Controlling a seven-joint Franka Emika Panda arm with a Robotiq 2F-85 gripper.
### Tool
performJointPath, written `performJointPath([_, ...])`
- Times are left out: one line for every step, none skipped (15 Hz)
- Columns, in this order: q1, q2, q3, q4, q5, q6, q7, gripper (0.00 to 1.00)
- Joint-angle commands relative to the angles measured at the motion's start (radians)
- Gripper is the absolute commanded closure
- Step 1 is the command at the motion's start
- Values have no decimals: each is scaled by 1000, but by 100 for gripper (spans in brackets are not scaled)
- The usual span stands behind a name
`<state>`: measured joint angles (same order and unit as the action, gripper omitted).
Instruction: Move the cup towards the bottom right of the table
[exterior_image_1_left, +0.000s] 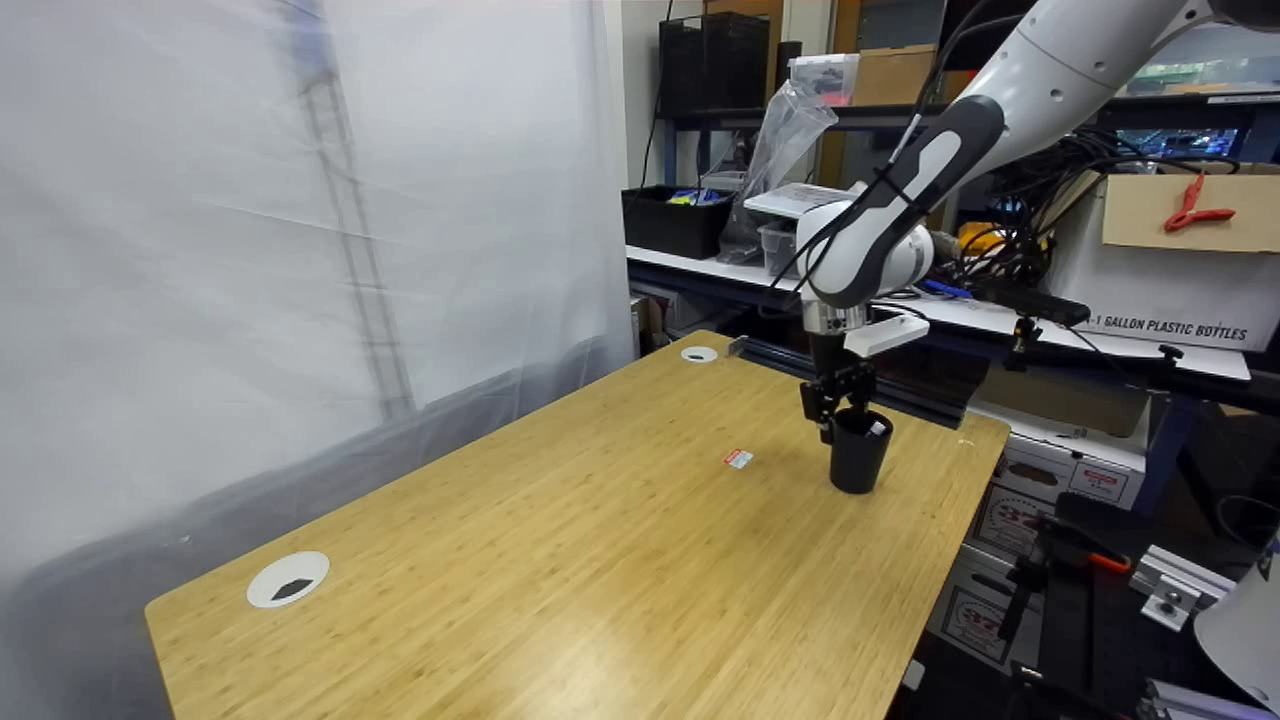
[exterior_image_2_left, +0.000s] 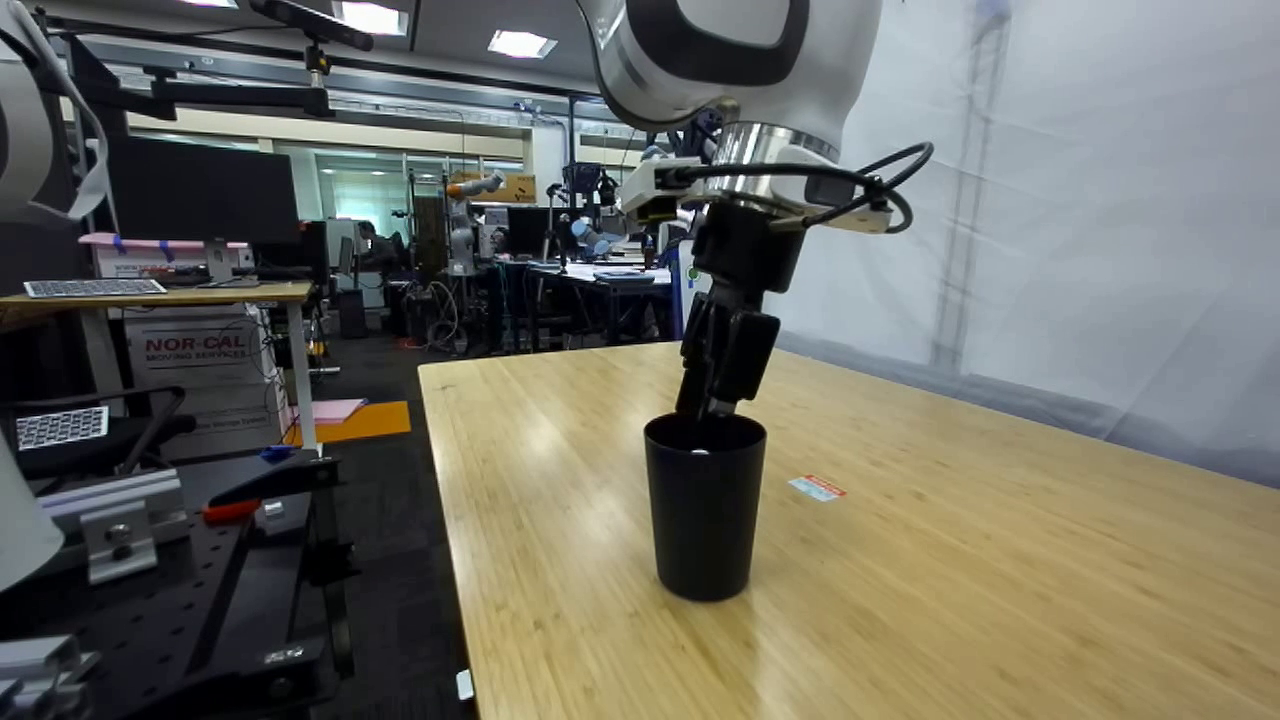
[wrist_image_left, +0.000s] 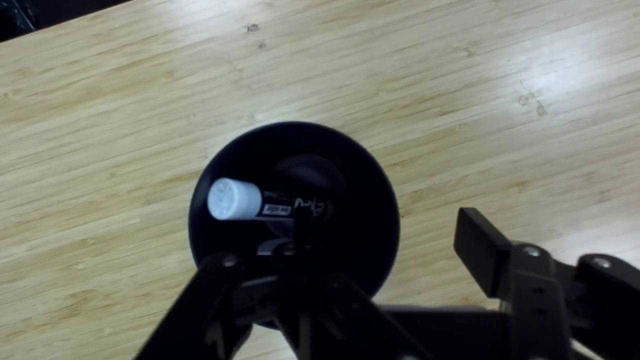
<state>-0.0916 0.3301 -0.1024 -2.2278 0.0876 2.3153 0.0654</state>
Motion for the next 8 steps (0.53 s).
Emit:
performJointPath([1,-29,6,11,-4,-23,3,0])
performJointPath([5,-41,6,17,-9,-42,11,0])
performJointPath([11,-49,4,26,-20,-62,23,0])
performJointPath([16,-57,3,36,-28,-82,33,0])
performJointPath([21,-64,2,47,-38,-108,48,0])
performJointPath([26,-70,2,57,-47,-134,61,0])
performJointPath([30,-78,3,66,-53,-158,72,0])
performJointPath([34,-84,5,75,-61,-178,81,0])
